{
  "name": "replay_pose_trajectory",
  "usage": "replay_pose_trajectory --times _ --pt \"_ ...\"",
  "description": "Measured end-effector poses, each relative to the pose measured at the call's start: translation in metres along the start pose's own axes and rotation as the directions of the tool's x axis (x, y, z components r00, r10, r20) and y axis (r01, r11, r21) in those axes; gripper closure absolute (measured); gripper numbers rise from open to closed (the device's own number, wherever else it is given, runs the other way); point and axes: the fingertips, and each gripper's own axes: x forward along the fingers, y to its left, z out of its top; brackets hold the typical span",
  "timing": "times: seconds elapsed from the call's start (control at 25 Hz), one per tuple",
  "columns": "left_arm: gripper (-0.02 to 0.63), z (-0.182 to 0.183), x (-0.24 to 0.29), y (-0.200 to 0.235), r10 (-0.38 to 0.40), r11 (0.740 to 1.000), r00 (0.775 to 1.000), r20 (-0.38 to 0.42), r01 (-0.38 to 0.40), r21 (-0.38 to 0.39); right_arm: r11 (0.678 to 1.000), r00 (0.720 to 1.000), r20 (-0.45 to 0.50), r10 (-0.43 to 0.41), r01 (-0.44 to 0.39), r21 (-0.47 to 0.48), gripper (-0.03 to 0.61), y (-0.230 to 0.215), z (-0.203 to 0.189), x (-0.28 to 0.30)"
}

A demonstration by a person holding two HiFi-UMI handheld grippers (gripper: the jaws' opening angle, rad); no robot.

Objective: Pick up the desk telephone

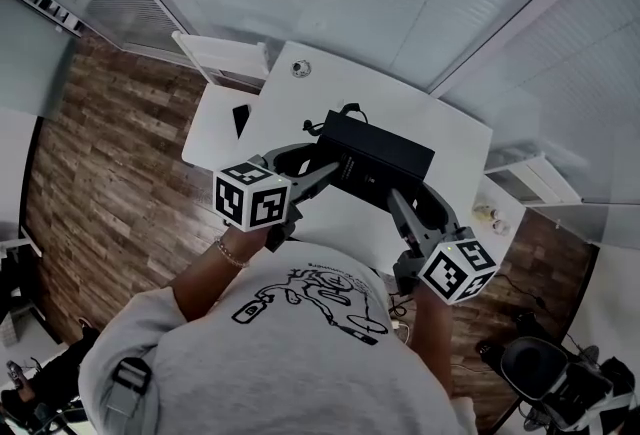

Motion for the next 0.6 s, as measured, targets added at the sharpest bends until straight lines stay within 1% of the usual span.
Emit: replay_pose_trajectory --times 0.24,0.6 --pt "0.382 0.008 -0.002 0.002 0.012 1.000 1.000 0.009 -0.012 0.004 1.000 1.000 0.010 0.016 -0.016 0.002 0.370 0.000 0.006 0.004" --pt "0.382 -0.003 -0.001 -0.005 0.020 1.000 1.000 0.009 -0.020 0.000 1.000 1.000 -0.001 0.018 -0.018 0.012 0.370 -0.002 -0.001 -0.004"
